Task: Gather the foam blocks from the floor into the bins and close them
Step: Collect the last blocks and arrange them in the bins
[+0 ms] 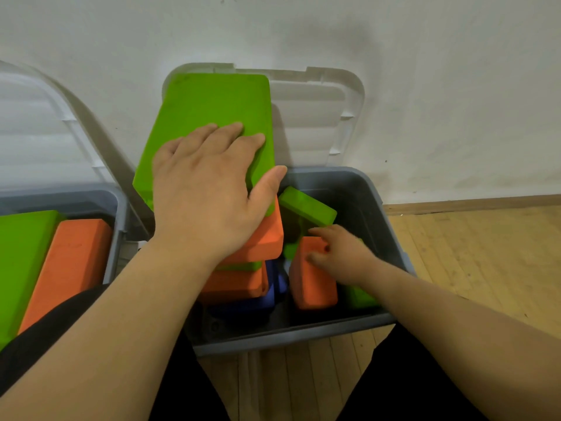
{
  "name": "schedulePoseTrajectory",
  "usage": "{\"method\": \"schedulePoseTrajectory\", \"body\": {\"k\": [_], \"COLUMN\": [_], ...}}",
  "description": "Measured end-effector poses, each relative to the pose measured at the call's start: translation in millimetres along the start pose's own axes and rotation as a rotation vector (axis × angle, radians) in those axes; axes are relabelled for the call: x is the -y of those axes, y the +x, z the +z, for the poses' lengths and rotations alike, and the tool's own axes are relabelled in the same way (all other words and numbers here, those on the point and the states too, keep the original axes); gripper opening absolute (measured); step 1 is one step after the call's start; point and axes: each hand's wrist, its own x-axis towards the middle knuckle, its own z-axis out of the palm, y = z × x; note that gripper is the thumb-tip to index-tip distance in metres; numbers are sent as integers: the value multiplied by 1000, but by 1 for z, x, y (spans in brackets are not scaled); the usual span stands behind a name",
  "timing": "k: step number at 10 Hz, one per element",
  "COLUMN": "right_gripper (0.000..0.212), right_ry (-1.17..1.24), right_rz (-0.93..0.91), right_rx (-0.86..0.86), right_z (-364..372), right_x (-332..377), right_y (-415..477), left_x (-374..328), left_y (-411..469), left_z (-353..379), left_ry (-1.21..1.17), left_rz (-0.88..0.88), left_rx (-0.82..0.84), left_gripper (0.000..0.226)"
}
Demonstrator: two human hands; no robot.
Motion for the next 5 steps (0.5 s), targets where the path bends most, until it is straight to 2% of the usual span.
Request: {"method": "schedulePoseTrajectory", "body": {"k": [1, 2, 3, 4, 5], "right_gripper": [81, 82, 90, 90, 88], "right_ry": [-234, -328, -245, -313, -307], "right_rz": [-108, -75, 95, 165, 119], "right_rx": [118, 36, -37, 0, 57], "right_z": [25, 31, 32, 30, 29], "right_x": [12, 4, -5, -16, -13], "right_y": [3, 6, 10, 14, 12], "left_x": [0, 1, 3, 0, -1], "left_y": [0, -2, -2, -1, -2], "left_z": [0, 1, 0, 0, -1], "left_ry": [0, -7, -13, -10, -12], "left_rz": [-1, 5, -3, -3, -1], "left_rx": [-3, -15, -18, -9, -6], "left_gripper": [64, 63, 63, 63, 64]}}
